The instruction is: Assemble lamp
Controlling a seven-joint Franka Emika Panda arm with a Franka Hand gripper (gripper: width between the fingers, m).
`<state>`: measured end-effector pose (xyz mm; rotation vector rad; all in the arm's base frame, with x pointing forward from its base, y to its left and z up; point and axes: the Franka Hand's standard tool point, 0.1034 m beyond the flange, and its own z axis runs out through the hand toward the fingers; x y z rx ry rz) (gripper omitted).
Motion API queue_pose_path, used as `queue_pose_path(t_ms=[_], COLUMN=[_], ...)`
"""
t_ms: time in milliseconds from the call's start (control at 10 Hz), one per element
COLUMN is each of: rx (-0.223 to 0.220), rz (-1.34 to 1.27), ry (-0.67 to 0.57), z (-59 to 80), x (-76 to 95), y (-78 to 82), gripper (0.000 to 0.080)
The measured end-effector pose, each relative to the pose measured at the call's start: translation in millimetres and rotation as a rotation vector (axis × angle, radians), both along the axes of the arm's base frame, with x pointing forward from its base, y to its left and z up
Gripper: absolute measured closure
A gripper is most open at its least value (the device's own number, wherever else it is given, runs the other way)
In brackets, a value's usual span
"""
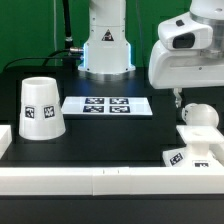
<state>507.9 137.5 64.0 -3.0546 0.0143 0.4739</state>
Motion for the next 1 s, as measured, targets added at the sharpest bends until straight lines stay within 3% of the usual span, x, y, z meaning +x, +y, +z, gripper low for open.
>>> queue_pose_path(t_ms=[300, 600, 1000], rx=[-0.014, -0.010, -0.018], rz=[0.007, 0.026, 0.044], ry=[0.178, 0.401, 0.599], z=[-3.4, -4.5, -15.5], x=[0.9, -6.5, -12.3], y=[-1.3, 13.4, 9.5], gripper=[0.0101, 0.0101, 0.0101])
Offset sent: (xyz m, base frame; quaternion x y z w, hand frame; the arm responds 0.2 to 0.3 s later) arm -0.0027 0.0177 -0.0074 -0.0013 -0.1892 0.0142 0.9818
